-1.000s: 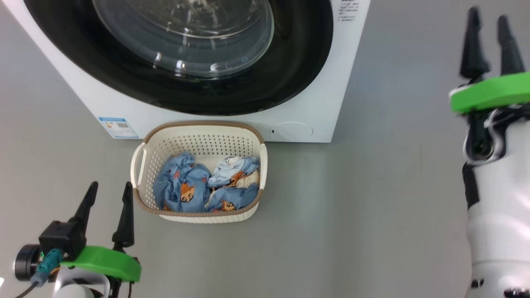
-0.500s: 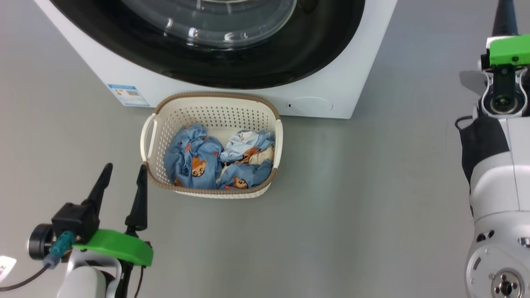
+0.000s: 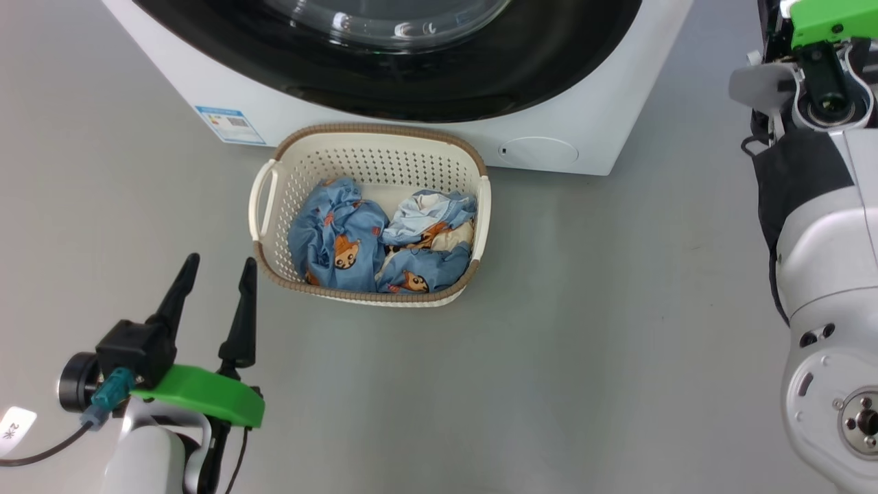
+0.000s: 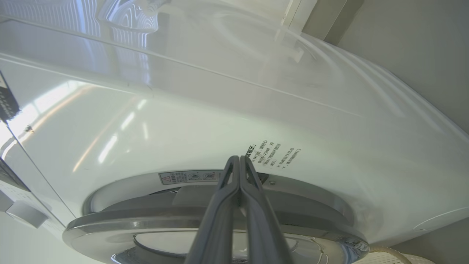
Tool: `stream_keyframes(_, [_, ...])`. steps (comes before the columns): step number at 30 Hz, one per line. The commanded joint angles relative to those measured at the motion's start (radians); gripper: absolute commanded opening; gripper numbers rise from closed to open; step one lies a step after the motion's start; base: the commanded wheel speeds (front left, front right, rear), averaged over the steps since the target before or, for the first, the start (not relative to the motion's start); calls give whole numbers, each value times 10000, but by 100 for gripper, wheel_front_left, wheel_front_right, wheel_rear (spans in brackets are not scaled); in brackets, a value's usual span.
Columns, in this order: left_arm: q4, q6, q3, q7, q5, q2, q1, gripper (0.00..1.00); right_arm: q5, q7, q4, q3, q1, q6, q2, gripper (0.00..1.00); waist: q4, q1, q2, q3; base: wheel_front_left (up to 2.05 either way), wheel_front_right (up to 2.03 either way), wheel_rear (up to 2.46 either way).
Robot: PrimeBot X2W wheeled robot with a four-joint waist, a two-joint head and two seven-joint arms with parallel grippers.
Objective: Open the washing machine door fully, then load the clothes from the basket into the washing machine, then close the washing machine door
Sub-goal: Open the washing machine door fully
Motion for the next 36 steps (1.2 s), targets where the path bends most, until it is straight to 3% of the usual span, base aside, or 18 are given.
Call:
stream_keyframes(1, [-176,-14,299,-65,-154,216,-242,100,-108,123,-165,145,-498,16,85,0,50,0,0,76,0,0,0])
stream_keyframes(13, [-160,-15,107,-65,-276,129,-360,100,-663,1495,448,378,-1397,16,-26,0,282,0,0,440,0,0,0])
stream_keyframes(36, [-237,-15,-114,-65,-478,38,-692,100,-1474,2104,1305,-135,-2791,16,-293,0,560,0,0,1263,0,0,0])
